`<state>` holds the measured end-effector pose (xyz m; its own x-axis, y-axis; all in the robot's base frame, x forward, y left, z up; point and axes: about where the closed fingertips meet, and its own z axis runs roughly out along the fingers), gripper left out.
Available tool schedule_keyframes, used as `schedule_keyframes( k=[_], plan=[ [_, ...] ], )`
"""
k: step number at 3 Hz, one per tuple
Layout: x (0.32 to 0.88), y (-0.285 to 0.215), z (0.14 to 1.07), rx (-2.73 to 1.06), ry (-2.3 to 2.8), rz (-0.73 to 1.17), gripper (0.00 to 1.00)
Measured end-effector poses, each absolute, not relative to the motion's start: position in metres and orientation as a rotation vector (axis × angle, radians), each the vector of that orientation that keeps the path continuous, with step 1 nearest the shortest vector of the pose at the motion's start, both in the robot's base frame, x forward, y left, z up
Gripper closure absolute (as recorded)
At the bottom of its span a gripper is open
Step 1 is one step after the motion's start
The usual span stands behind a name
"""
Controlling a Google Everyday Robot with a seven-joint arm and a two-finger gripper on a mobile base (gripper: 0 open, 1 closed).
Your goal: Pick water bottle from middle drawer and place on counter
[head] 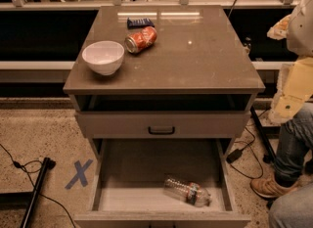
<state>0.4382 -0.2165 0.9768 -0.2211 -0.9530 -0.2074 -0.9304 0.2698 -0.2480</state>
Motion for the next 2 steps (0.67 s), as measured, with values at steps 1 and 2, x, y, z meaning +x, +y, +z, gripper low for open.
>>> schedule_keyframes(
  k=[1, 2],
  plan=[
    [0.438, -0.216, 0.977, -1.723, 2.230, -0.101, 0.00],
    [0.444, -0.218, 0.956, -1.697, 2.200, -0.038, 0.00]
  ],
)
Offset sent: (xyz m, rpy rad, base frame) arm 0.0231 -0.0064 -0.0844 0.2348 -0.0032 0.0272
